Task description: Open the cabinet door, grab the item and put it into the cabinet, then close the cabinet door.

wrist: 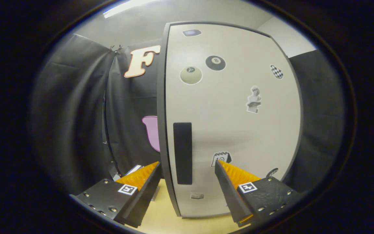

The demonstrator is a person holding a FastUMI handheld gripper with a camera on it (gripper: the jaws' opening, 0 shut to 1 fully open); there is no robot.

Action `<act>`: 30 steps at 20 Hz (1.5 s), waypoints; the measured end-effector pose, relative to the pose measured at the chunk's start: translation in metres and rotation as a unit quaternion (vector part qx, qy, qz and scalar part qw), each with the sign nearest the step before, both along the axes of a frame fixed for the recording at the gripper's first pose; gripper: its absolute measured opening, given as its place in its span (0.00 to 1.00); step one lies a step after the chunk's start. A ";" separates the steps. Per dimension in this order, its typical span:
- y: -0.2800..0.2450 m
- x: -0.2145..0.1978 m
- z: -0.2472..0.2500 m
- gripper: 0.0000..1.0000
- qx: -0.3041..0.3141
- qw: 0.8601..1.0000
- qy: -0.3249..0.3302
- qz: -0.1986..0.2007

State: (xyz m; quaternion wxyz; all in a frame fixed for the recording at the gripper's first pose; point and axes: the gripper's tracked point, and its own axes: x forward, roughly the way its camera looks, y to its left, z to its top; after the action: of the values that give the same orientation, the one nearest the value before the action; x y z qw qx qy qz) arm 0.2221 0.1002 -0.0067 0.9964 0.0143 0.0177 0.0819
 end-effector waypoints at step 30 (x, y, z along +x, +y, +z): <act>-0.036 -0.066 -0.004 0.22 0.065 0.998 0.010 -0.014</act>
State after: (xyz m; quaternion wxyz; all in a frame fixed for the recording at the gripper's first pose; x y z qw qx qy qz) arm 0.1563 0.0647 -0.0106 0.9942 0.0799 0.0223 0.0691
